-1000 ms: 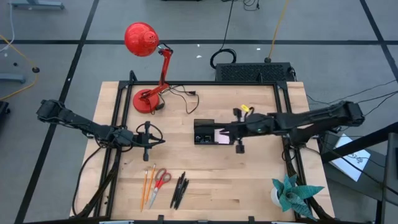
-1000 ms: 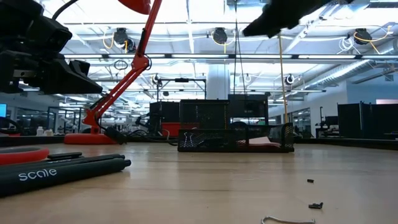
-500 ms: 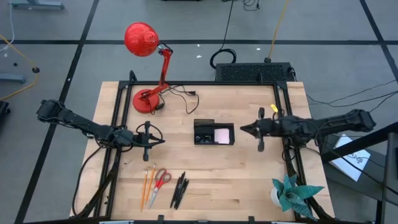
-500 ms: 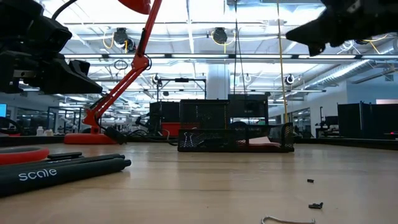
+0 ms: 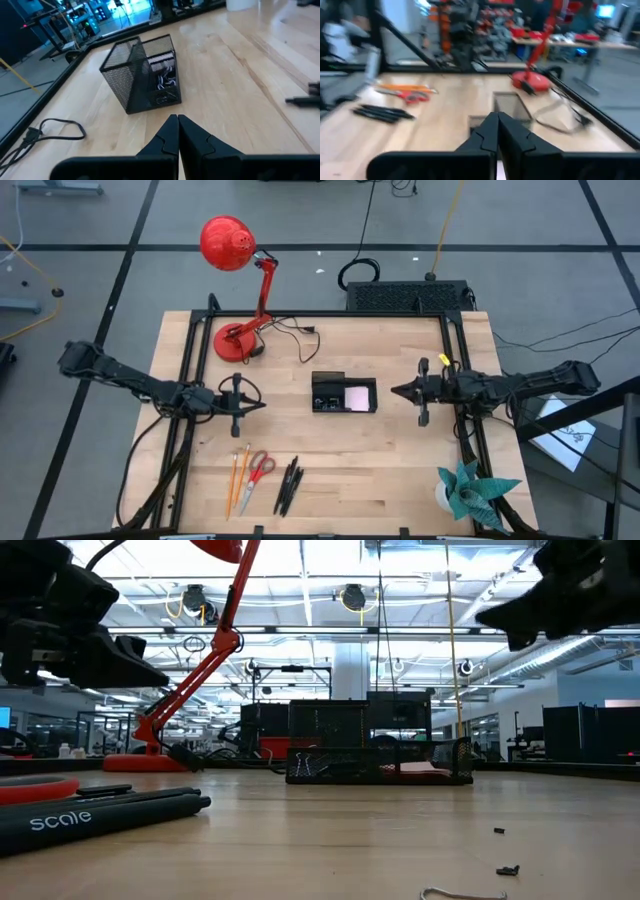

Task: Pick and place office supplies into organizer
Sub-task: Put the right orange pencil into the black desk organizer

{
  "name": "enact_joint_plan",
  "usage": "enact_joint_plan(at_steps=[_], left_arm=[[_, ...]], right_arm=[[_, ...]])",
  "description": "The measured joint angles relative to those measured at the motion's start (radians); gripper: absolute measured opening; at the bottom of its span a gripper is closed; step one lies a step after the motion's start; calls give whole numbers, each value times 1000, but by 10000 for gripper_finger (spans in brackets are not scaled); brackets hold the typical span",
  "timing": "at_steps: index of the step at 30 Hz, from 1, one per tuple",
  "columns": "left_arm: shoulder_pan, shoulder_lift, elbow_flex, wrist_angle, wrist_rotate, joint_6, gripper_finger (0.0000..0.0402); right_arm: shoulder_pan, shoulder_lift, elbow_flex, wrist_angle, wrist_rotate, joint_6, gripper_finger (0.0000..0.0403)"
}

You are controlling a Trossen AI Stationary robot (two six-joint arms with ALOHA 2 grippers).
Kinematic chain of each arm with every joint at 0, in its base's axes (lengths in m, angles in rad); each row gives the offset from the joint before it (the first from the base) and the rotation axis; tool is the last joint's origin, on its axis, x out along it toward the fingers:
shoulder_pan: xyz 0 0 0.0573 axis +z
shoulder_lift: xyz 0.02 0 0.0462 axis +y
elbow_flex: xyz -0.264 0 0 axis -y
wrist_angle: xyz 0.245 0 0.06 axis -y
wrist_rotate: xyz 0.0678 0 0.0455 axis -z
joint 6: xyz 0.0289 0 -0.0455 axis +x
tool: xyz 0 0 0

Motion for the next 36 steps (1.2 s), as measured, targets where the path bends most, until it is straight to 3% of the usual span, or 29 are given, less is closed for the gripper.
enact_joint_plan(at_steps=[3, 9, 13, 16, 20, 24, 27, 31, 36], left_arm=[[2, 0, 0, 8, 0, -2, 5], [2, 0, 0, 36, 0, -13, 5], [-3, 0, 3, 67, 1, -142, 5], [-69, 0, 60, -61, -10, -202, 5], [-236, 19, 244, -353, -188, -309, 5], [-407, 99, 483, -672, -359, -543, 5], [-494, 210, 641, -899, -407, -783, 6], [-530, 384, 764, -1055, -381, -1081, 6], [-510, 564, 793, -1094, -246, -1407, 12]], right_arm=[[-13, -39, 0, 22, -51, 7, 1], [-23, -81, -73, 85, -56, -30, 1], [-45, -99, -92, 152, -56, -46, 1], [-53, -103, -95, 133, -57, -15, 1], [-52, -103, -95, 108, -58, 16, 1], [-52, -103, -95, 68, -58, 11, 3], [-52, -103, -95, 55, -58, -4, 3], [-52, -103, -95, 53, -58, -23, 4], [-52, -103, -95, 50, -58, -27, 4]])
